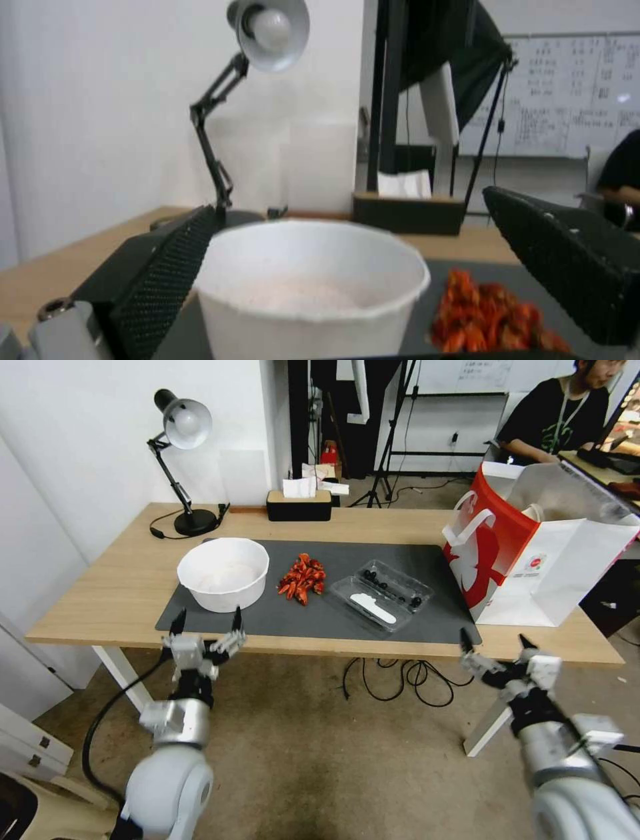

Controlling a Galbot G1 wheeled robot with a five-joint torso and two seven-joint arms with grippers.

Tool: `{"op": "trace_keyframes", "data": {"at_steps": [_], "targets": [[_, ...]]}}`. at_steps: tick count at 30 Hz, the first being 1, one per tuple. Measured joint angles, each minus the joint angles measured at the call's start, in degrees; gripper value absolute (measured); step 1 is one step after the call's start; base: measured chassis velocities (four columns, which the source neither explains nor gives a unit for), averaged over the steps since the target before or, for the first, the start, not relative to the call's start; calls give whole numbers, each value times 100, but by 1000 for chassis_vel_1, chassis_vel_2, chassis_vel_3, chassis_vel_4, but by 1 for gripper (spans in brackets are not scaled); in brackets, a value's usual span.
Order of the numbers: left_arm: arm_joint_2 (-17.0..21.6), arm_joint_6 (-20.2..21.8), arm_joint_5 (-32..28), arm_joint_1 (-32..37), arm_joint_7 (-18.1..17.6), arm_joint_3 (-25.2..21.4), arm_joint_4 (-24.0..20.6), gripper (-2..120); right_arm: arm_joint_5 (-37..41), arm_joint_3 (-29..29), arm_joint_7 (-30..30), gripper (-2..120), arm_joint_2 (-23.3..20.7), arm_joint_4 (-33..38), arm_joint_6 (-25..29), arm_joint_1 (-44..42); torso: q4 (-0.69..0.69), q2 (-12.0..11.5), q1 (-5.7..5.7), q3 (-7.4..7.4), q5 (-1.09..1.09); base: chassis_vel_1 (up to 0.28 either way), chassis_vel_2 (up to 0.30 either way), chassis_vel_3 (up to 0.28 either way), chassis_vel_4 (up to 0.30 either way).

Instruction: Close the disposable takeout box, then place it into the delivery bag.

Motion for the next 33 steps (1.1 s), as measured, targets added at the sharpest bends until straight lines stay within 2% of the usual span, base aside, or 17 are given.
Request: {"op": "trace_keyframes", "data": {"at_steps": [1, 2, 5, 8, 9, 15, 19, 22, 23, 26, 27, 29, 30, 31, 33], "targets": [[24, 0, -23, -18, -21, 18, 0, 100, 57, 18, 3, 100, 8, 180, -26, -55, 2, 0, 1, 1, -3, 0, 0, 0, 0], [34, -1, -32, -24, -23, 35, 3, 100, 80, 25, 3, 100, 15, 319, -23, -79, 4, 1, -1, -1, -15, 0, 0, 0, 0], [44, -5, -33, -24, -24, 53, 36, 100, 88, 18, -2, 100, 23, 334, -26, -110, 3, 1, -3, -1, -2, 0, 0, 0, 0], [53, -11, -33, -23, -21, 66, 61, 100, 87, -3, -20, 100, 13, 287, -25, -116, 2, 1, -3, -1, -9, 0, 0, 0, 0], [65, -15, -36, -21, -16, 68, 75, 100, 87, -30, -34, 100, -8, 245, -22, -117, 3, 0, -2, 0, -4, 0, 0, 0, 0], [140, -22, -87, -33, -1, 66, 113, 100, 115, -90, -46, 100, -158, 31, 0, -35, 2, 1, -2, -1, -5, 0, 0, 0, 0], [190, -35, -111, -28, 14, 54, 126, 100, 414, -144, -50, 100, -383, -106, -6, 80, 2, 1, -2, -1, -5, 0, 0, 0, 0], [217, -78, -116, 14, 20, 27, 143, 100, 934, -235, -123, 100, -740, -360, -8, 278, 3, 2, -2, -1, -5, 0, 0, 0, 0], [217, -78, -116, 14, 20, 27, 143, 100, 934, -235, -123, 100, -740, -360, -8, 278, 3, 2, -2, -1, -5, 0, 0, 0, 0], [241, -111, -107, 65, 23, -10, 145, 100, 1675, -377, -116, 100, -1077, -553, -109, 529, 3, 2, -2, -1, -6, 0, 0, 0, 0], [241, -111, -107, 65, 23, -10, 145, 100, 1675, -377, -116, 100, -1077, -553, -109, 529, 3, 2, -2, -1, -6, 0, 0, 0, 0], [265, -120, -96, 90, 24, -23, 146, 100, 2244, -580, -27, 100, -1258, -681, -185, 684, 3, 2, -2, -1, -6, 0, 0, 0, 0], [269, -120, -96, 91, 24, -22, 146, 100, 2294, -599, -19, 100, -1271, -690, -191, 693, 4, 2, -2, -1, -6, 0, 0, 0, 0], [304, -122, -94, 65, 25, 9, 160, 100, 2767, -758, 115, 100, -1359, -751, -266, 750, 5, 2, -2, -1, -5, 0, 0, 0, 0], [331, -122, -94, 15, 26, 55, 193, 100, 3048, -807, 238, 100, -1380, -776, -314, 767, 4, 2, -2, -1, -5, 0, 0, 0, 0]]}}
